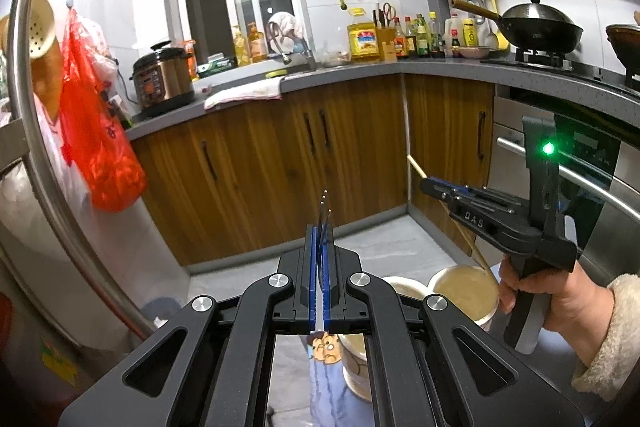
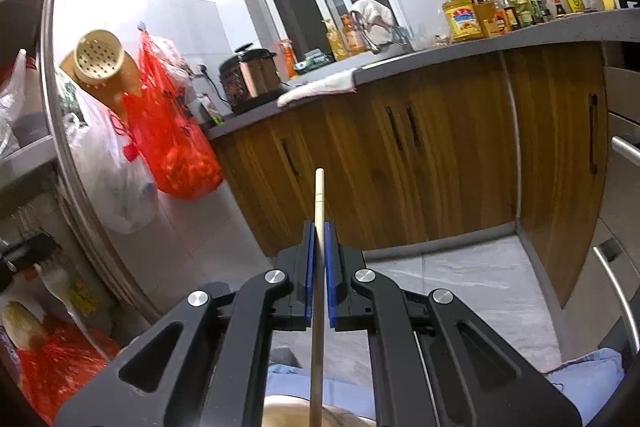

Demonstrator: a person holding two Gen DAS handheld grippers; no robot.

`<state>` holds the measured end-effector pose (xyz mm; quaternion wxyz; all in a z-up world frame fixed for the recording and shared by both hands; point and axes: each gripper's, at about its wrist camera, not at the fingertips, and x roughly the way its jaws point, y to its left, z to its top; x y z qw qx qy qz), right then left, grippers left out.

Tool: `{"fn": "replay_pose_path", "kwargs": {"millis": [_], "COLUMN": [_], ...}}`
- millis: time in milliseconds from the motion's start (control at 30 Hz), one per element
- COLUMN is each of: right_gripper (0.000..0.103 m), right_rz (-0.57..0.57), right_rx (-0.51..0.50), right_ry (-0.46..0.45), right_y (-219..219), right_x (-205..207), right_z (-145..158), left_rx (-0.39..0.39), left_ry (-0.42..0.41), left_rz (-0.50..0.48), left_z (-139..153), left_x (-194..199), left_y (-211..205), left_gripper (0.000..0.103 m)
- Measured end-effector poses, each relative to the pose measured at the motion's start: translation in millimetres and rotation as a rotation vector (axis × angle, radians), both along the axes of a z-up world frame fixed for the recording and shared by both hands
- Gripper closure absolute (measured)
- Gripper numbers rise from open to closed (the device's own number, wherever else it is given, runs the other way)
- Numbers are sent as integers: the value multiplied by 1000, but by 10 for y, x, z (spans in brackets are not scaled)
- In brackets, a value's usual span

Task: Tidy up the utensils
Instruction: 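Drop the fork into the larger pot with the left tool while the right tool releases the chopstick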

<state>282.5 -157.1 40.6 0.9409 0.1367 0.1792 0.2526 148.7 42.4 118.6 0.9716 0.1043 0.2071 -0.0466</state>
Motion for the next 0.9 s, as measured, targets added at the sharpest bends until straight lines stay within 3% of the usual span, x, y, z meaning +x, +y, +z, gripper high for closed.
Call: {"fn": "replay_pose_path", "kwargs": {"millis": [133, 533, 900], "right_gripper": [98, 98, 98], "right_rz": [22, 50, 102], "right_rx": [58, -5, 52], "right_ry": [6, -57, -19], "right_y": [-83, 48, 61], "right_x": [14, -67, -3], "right_z": [-31, 76, 109], "left_rx": [1, -10, -14], "left_ry": [1, 1, 3], "left_rz": [-2, -1, -1], "left_z": [-7, -15, -20], "left_x": [2, -1, -5], "left_y": [6, 4, -13], "left_gripper": [100, 100, 100]}}
